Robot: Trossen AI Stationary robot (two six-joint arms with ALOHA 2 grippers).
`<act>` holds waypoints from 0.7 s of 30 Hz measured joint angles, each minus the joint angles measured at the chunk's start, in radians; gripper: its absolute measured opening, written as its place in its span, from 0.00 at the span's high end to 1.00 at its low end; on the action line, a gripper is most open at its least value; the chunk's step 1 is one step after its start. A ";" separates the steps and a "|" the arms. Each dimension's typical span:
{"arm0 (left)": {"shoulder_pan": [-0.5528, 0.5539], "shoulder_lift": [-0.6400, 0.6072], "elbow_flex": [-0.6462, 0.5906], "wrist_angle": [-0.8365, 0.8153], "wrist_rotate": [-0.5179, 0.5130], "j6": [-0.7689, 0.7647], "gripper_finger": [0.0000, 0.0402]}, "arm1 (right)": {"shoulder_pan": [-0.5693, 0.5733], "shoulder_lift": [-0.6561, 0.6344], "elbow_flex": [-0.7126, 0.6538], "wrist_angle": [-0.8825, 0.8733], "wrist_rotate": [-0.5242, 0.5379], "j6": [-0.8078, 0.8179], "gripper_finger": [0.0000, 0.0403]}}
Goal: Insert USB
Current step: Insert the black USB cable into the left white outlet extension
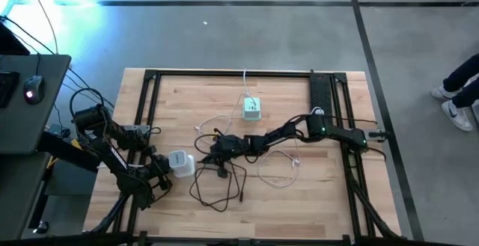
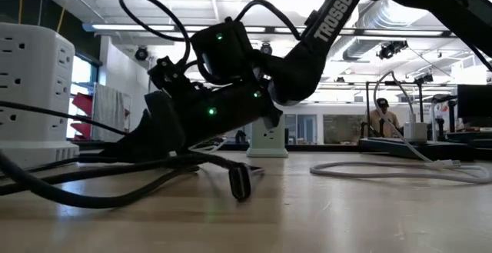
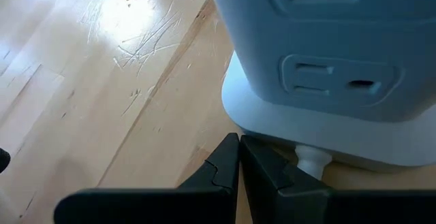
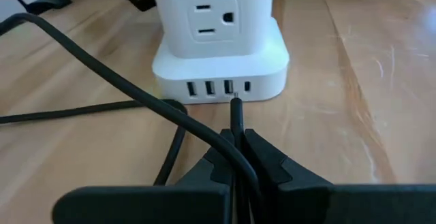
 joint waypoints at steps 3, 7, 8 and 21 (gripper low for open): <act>0.000 0.000 0.000 0.000 0.000 0.007 1.00 | -0.002 0.000 0.000 0.028 0.018 0.015 1.00; 0.000 0.000 0.000 0.000 0.000 0.008 1.00 | -0.004 0.001 -0.001 0.045 0.006 0.029 1.00; 0.000 0.000 0.000 0.000 0.000 0.008 1.00 | -0.004 0.001 -0.001 0.044 0.004 0.029 1.00; 0.000 0.000 0.000 0.000 -0.001 0.008 1.00 | 0.002 0.001 0.000 0.034 0.004 0.020 1.00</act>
